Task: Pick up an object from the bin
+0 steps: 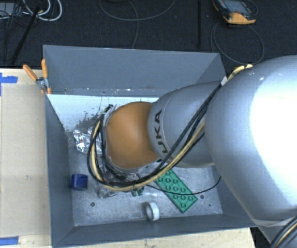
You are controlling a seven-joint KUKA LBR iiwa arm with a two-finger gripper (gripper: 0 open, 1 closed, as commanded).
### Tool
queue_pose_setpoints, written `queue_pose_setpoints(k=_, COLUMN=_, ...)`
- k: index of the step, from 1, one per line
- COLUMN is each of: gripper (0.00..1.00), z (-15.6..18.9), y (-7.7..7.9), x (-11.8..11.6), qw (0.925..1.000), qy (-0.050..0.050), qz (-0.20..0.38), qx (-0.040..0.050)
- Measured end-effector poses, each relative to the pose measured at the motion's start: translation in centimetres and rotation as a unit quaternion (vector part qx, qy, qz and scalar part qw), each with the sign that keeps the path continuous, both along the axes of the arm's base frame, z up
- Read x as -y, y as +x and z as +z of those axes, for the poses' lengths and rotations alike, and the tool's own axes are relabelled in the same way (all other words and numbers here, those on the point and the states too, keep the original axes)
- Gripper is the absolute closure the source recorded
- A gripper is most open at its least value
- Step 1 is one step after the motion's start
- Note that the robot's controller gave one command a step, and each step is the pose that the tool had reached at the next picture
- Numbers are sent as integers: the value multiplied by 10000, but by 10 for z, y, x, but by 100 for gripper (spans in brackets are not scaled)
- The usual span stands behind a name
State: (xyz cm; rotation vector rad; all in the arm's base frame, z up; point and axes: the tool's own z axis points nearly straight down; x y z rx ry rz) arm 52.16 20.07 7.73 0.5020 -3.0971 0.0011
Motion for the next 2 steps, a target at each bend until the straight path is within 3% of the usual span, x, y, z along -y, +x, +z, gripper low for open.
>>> queue_pose_setpoints(k=1, gripper=100, z=62, y=9, x=44, qw=9561, qy=13, qz=2931, qx=33)
queue_pose_setpoints(k=2, gripper=0, z=61, y=8, x=44, qw=9564, qy=20, qz=2920, qx=19)
